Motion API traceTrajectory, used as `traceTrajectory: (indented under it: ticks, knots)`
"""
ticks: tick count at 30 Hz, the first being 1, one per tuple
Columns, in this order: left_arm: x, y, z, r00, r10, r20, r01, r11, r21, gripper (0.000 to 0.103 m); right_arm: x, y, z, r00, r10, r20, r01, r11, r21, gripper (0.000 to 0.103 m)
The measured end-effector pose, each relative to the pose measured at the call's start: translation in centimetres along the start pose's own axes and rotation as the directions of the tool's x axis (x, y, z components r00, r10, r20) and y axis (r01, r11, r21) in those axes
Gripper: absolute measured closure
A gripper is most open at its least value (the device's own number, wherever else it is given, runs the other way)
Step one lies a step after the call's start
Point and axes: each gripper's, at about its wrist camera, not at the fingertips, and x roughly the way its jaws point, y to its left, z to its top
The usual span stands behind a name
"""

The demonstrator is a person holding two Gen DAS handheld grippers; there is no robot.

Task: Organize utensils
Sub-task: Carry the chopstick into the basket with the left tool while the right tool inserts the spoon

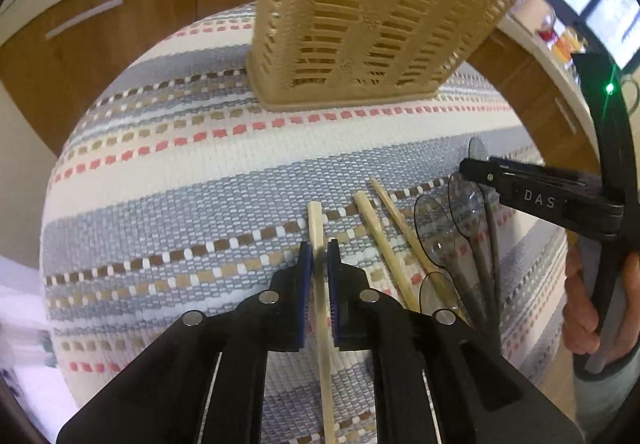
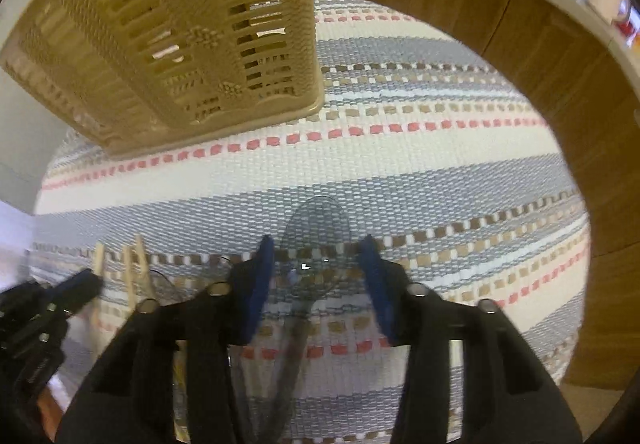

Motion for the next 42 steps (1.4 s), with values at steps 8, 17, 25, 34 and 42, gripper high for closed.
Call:
traceTrajectory:
  ticks: [8,17,25,34,42]
  knots:
    - [0.8,-3.0,0.9,0.986,0.150,-0.073,-0.136,0.976,0.169,0.099,-0.2,0.4,-0.7,1.000,0.020,0.001,-0.019,0.998,-0.062,0.072]
    - [-2.6,-1.7,0.5,0.994,0.005,0.111,-0.010,0.999,0.041,0.100,-3.8,-2.0,-2.8,0.983,0.120,0.139,-0.109,0.991,-0.084,0.072]
    - [-12.1,-1.5,1.4,0.899,-0.061,0.433,0.074,0.997,-0.013,0.100,-11.0,-3.5,-3.3,0.906,0.172,0.388,-0.147,0.985,-0.091,0.072]
    - [-19.4,-4.0,6.1,0.680,-0.080,0.729,0.114,0.993,0.002,0.100,-19.3,-3.2,-0.6,0.732,0.187,0.655,-0.146,0.982,-0.116,0.072]
    - [-20.9,-5.5,9.9,0.509,-0.036,0.860,0.078,0.997,-0.004,0.100,-22.8,-2.8,4.2,0.591,0.118,0.798,-0.088,0.993,-0.081,0.072]
